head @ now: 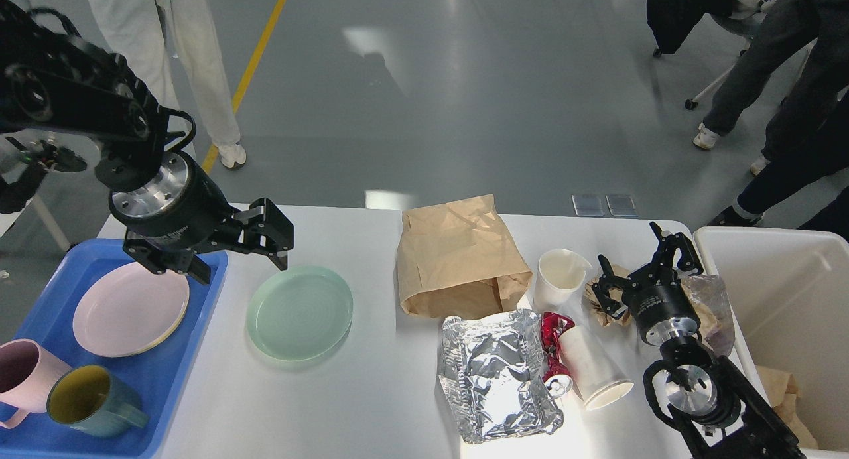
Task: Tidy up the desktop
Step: 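Grasp the edge of the pale green saucer with the left gripper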
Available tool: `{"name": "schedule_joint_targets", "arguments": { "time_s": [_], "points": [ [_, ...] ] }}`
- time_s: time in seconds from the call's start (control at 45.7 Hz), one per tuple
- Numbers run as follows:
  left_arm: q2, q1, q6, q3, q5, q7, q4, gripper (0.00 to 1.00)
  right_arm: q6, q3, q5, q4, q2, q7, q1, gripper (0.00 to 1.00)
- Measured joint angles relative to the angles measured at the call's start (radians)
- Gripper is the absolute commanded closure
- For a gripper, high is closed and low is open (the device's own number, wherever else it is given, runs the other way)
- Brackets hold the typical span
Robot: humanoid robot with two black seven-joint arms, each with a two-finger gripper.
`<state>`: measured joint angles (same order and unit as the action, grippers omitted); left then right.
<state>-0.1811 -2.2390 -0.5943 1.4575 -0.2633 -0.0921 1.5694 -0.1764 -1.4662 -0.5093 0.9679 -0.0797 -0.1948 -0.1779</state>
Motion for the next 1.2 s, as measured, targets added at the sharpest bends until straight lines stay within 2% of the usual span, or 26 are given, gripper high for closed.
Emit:
{"name": "schedule_joint_targets", "arguments": {
  "time_s": [0.066,0.175,0.241,0.416,0.569,0.635,0.832,0.985,1.204],
  "points": [
    [0.005,0.105,0.041,-0.031,-0.023,-0.002,-0.047,0.07,0.000,0.000,0.000,0.000,0.000,0.000,0.000,0.00],
    [0.011,0.254,0.154,-0.056,-0.119,-0.002,-0.105,0.07,0.000,0.000,0.000,0.000,0.000,0.000,0.000,0.00],
    [0.008,0.311,0.217,-0.057,-0.194,-0.002,-0.114,0.08,0.000,0.000,0.000,0.000,0.000,0.000,0.000,0.00],
    [-0.012,0.470,0.316,-0.050,-0.347,-0.001,-0.124,0.09,0.000,0.000,0.000,0.000,0.000,0.000,0.000,0.00],
    [-0.032,0.602,0.498,-0.073,-0.438,0.001,-0.151,0.08,0.000,0.000,0.000,0.000,0.000,0.000,0.000,0.00],
    [-0.034,0.644,0.548,-0.104,-0.444,0.007,-0.183,0.08,0.000,0.000,0.000,0.000,0.000,0.000,0.000,0.00],
    [-0.036,0.712,0.574,-0.179,-0.440,0.017,-0.287,0.08,0.000,0.000,0.000,0.000,0.000,0.000,0.000,0.00],
    [-0.037,0.814,0.581,-0.265,-0.421,0.019,-0.354,0.08,0.000,0.000,0.000,0.000,0.000,0.000,0.000,0.00],
    [-0.054,0.868,0.588,-0.293,-0.412,0.019,-0.413,0.09,0.000,0.000,0.000,0.000,0.000,0.000,0.000,0.00]
  ]
}}
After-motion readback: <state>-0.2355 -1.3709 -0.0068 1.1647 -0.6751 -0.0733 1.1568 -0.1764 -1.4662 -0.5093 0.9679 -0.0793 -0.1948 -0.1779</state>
